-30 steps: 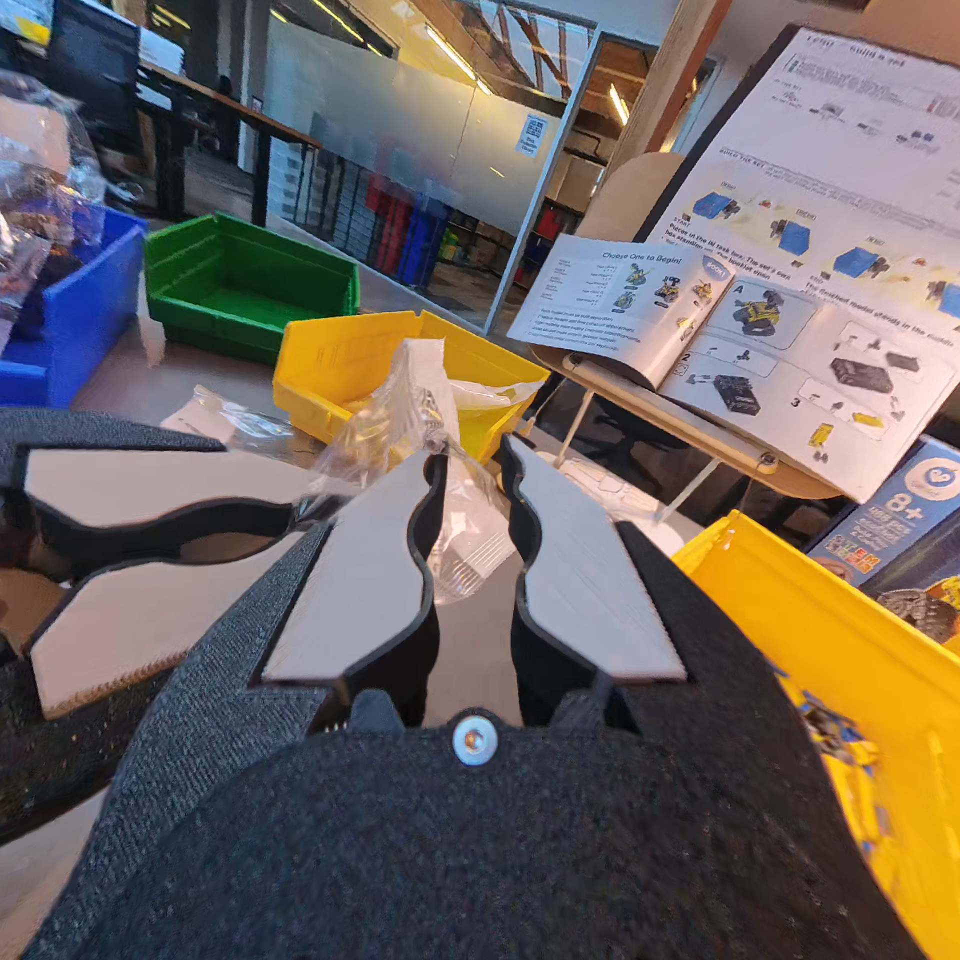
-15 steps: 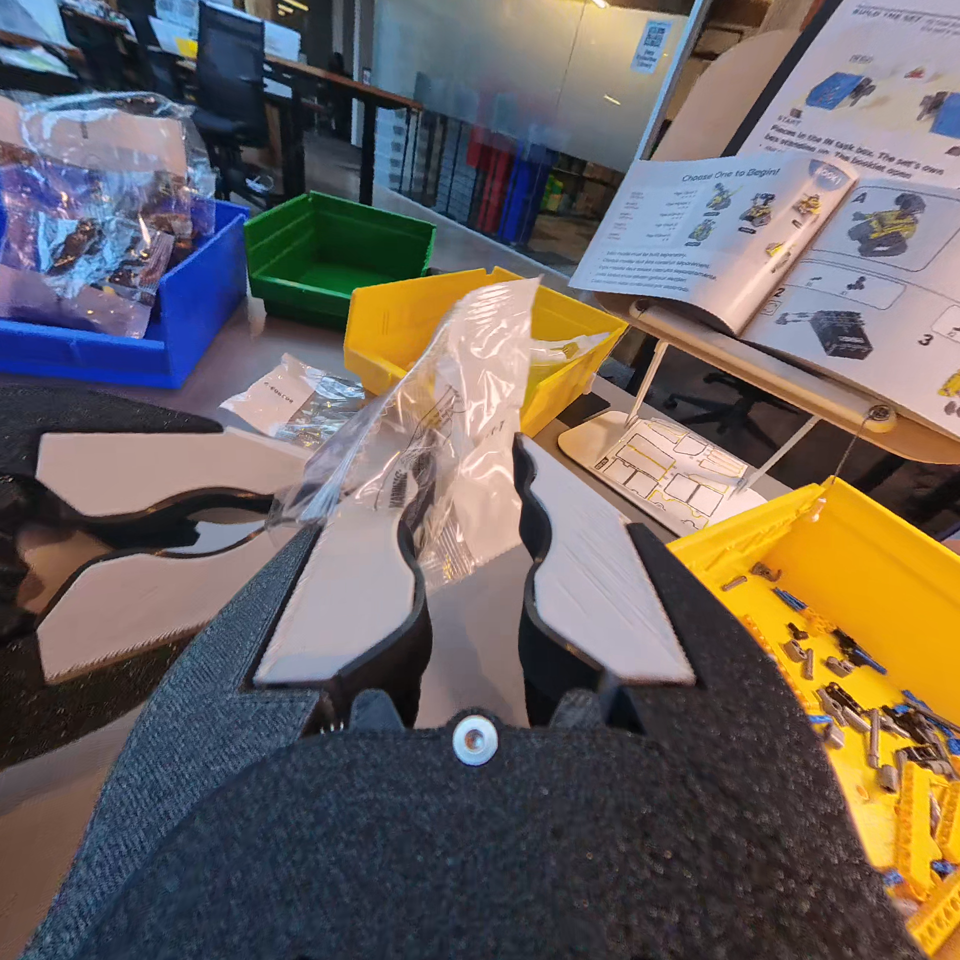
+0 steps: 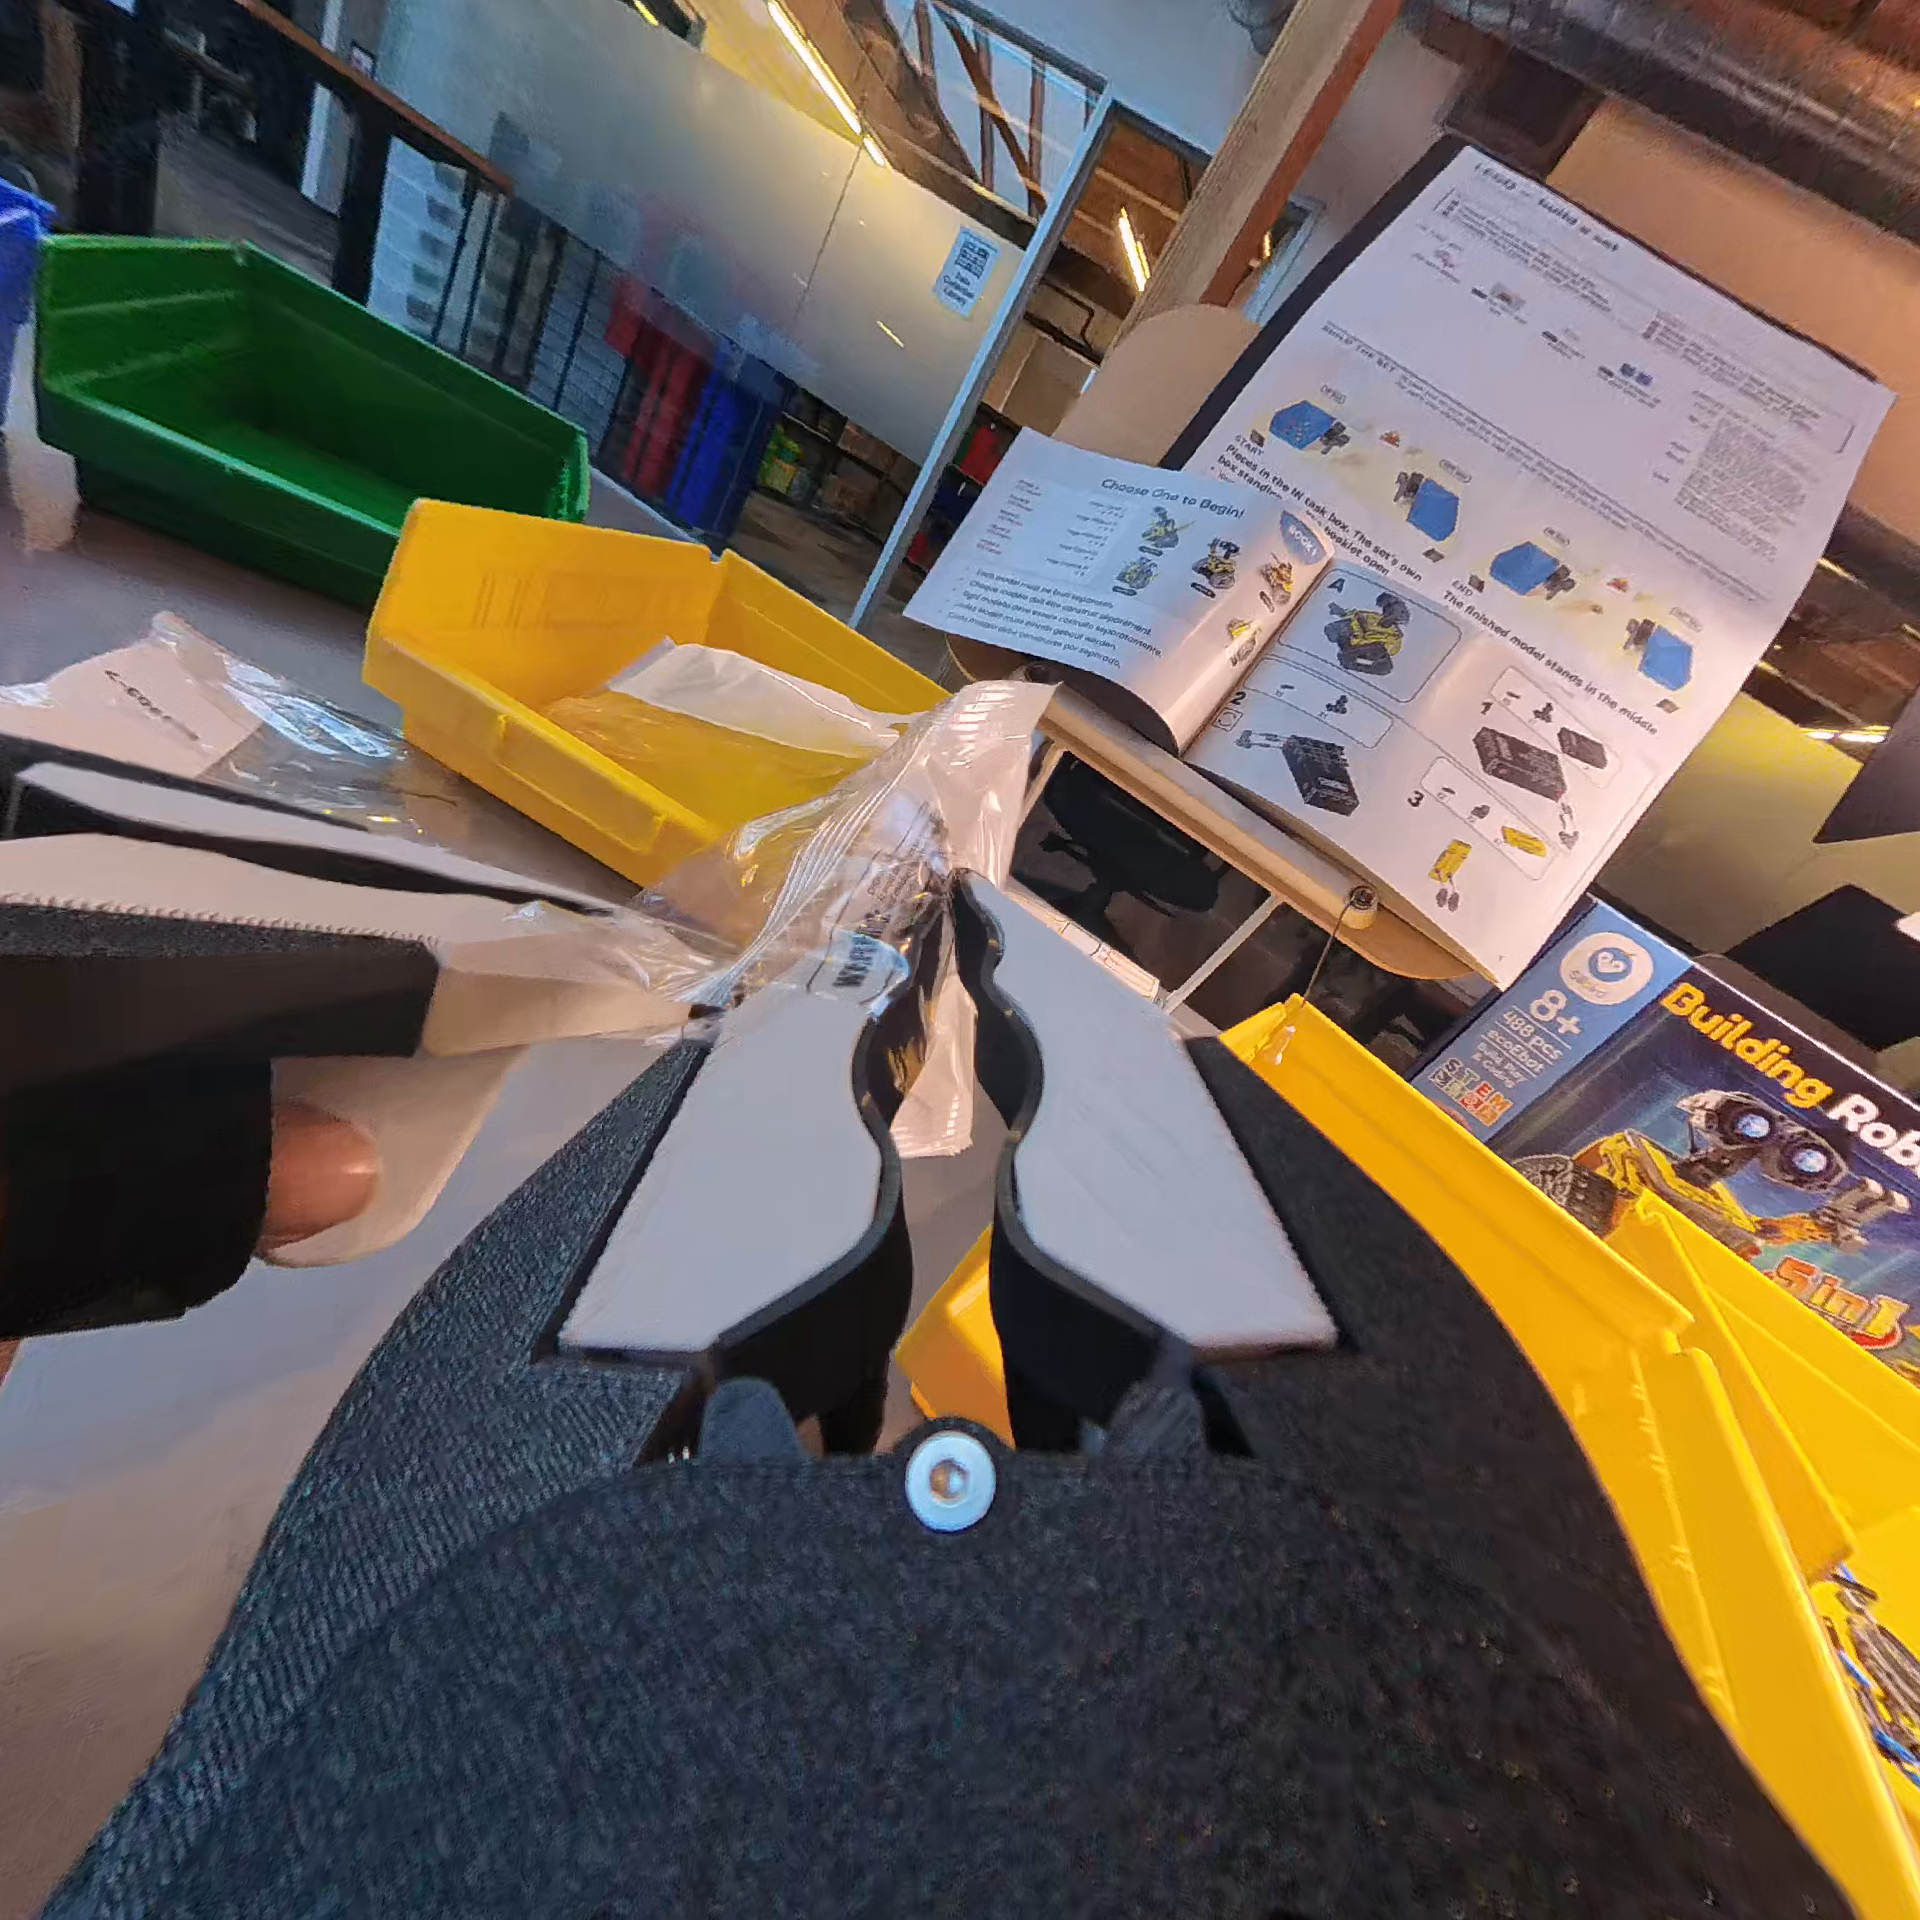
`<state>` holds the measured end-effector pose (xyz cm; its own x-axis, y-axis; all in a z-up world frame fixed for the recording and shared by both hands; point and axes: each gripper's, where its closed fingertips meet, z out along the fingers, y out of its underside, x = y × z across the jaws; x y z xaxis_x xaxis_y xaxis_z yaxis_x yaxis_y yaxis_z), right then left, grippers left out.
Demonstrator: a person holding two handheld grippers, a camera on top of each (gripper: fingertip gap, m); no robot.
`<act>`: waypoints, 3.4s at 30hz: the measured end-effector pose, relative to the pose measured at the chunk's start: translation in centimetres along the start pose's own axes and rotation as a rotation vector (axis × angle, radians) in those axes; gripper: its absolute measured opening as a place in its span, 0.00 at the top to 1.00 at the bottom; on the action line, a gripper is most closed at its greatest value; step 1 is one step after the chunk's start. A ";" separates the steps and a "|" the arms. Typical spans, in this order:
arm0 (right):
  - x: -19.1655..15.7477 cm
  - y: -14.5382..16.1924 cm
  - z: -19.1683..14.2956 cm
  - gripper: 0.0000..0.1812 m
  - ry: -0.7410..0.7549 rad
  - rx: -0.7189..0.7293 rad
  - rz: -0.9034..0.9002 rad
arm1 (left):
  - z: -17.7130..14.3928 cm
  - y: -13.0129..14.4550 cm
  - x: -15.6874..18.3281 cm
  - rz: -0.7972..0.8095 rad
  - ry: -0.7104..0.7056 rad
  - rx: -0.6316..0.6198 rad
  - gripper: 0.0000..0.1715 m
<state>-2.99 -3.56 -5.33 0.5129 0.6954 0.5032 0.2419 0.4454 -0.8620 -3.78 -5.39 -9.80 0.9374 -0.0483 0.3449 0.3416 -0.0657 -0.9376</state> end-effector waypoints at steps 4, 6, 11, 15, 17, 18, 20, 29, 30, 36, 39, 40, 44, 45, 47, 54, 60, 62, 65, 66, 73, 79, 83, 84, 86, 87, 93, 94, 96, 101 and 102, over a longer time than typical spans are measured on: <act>1.0 0.0 0.2 1.00 0.026 0.014 0.008 | -0.1 0.8 2.1 -0.012 0.042 0.012 1.00; 2.0 0.0 -0.1 1.00 0.038 0.027 0.010 | -0.7 1.0 4.1 0.046 0.086 0.010 0.99; 4.7 -0.9 -0.9 1.00 -0.061 0.066 0.019 | -3.5 -0.2 7.2 0.053 0.268 -0.066 0.91; 3.8 -3.7 -3.1 1.00 -0.364 0.163 0.167 | -4.5 -5.3 4.4 0.109 0.313 -0.083 0.73; 2.6 -5.0 -4.5 1.00 -0.555 0.201 0.245 | -4.2 -6.8 3.6 0.182 0.413 -0.103 0.66; 2.1 -5.2 -5.1 1.00 -0.638 0.194 0.285 | -3.9 -7.0 3.8 0.197 0.495 -0.129 0.65; 1.3 -6.0 -6.2 1.00 -0.787 0.208 0.360 | -3.5 -6.9 4.5 0.184 0.664 -0.168 0.63; 2.4 0.2 -5.2 1.00 -0.836 -0.058 0.189 | -3.5 -2.1 5.8 0.194 0.932 -0.228 1.00; 2.5 0.9 -5.0 1.00 -0.827 -0.084 0.138 | -3.2 -1.6 5.6 0.195 0.922 -0.241 1.00; 2.0 2.4 -5.2 1.00 -1.004 -0.200 0.098 | -2.9 0.0 3.2 0.217 0.883 -0.363 0.89; 1.0 3.5 -6.2 1.00 -1.120 -0.275 0.046 | -2.6 -1.5 2.7 0.298 0.829 -0.344 0.80; 0.4 3.7 -6.6 1.00 -1.162 -0.294 0.026 | -2.7 -1.7 3.3 0.345 0.834 -0.348 0.80; -2.0 4.4 -7.6 1.00 -1.273 -0.359 -0.087 | -3.1 0.1 6.6 0.410 0.952 -0.453 0.85; -2.3 4.4 -7.7 1.00 -1.286 -0.364 -0.106 | -3.5 0.7 7.3 0.406 0.997 -0.480 0.90; -2.5 4.5 -7.8 1.00 -1.298 -0.372 -0.128 | -3.7 1.6 7.8 0.421 1.030 -0.499 0.99; 1.8 2.8 -6.9 0.82 -1.184 -0.257 0.022 | -4.1 0.3 7.4 0.278 1.072 -0.357 1.00; 7.7 0.5 -7.1 0.83 -1.045 -0.081 0.175 | -3.8 0.2 6.4 0.249 1.053 -0.331 1.00; 9.6 0.8 -6.9 0.85 -0.967 -0.065 0.190 | -3.8 0.4 6.3 0.242 1.054 -0.330 1.00; 12.2 2.7 -6.1 0.86 -0.852 -0.121 0.182 | -3.8 0.5 6.0 0.229 1.049 -0.324 1.00; 13.1 3.7 -5.6 0.86 -0.808 -0.164 0.165 | -3.7 0.5 5.9 0.228 1.043 -0.322 1.00; 14.0 12.2 -2.3 1.00 -0.807 -0.499 -0.003 | -3.8 0.3 5.0 0.223 1.024 -0.314 1.00; 11.3 15.4 0.9 0.90 -0.941 -0.630 -0.090 | -3.3 0.8 3.8 0.195 1.007 -0.315 1.00; 6.7 16.7 1.8 0.88 -1.114 -0.701 -0.118 | -3.1 1.1 3.5 0.173 1.008 -0.323 1.00; 5.4 17.1 1.5 0.85 -1.171 -0.725 -0.139 | -3.1 1.2 3.4 0.170 1.008 -0.325 1.00; 3.7 18.6 0.6 0.79 -1.255 -0.788 -0.214 | -3.0 1.2 3.2 0.167 1.004 -0.326 1.00; 3.3 19.3 0.4 0.79 -1.269 -0.801 -0.261 | -3.0 1.2 3.1 0.163 1.003 -0.324 1.00; 7.3 21.8 3.6 0.95 -1.123 -0.832 -0.406 | -2.7 1.2 2.5 0.132 0.996 -0.321 1.00; 8.3 22.3 4.1 0.95 -1.090 -0.844 -0.410 | -2.6 1.2 2.5 0.128 0.994 -0.323 1.00; 10.0 22.5 5.0 0.94 -1.041 -0.827 -0.381 | -2.5 1.2 2.3 0.117 0.990 -0.325 1.00; 9.8 19.0 0.5 0.86 -1.271 -0.774 -0.281 | -2.7 1.0 2.3 0.118 0.999 -0.323 1.00; 9.3 18.7 -1.4 0.84 -1.348 -0.799 -0.292 | -2.8 1.0 2.3 0.113 1.005 -0.323 1.00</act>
<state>7.41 10.46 -16.87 -0.5929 0.8042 -0.0414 0.7700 0.5512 -0.3214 -1.50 -8.38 -9.79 0.4251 -0.8628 0.2735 0.0827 -0.2639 -0.9610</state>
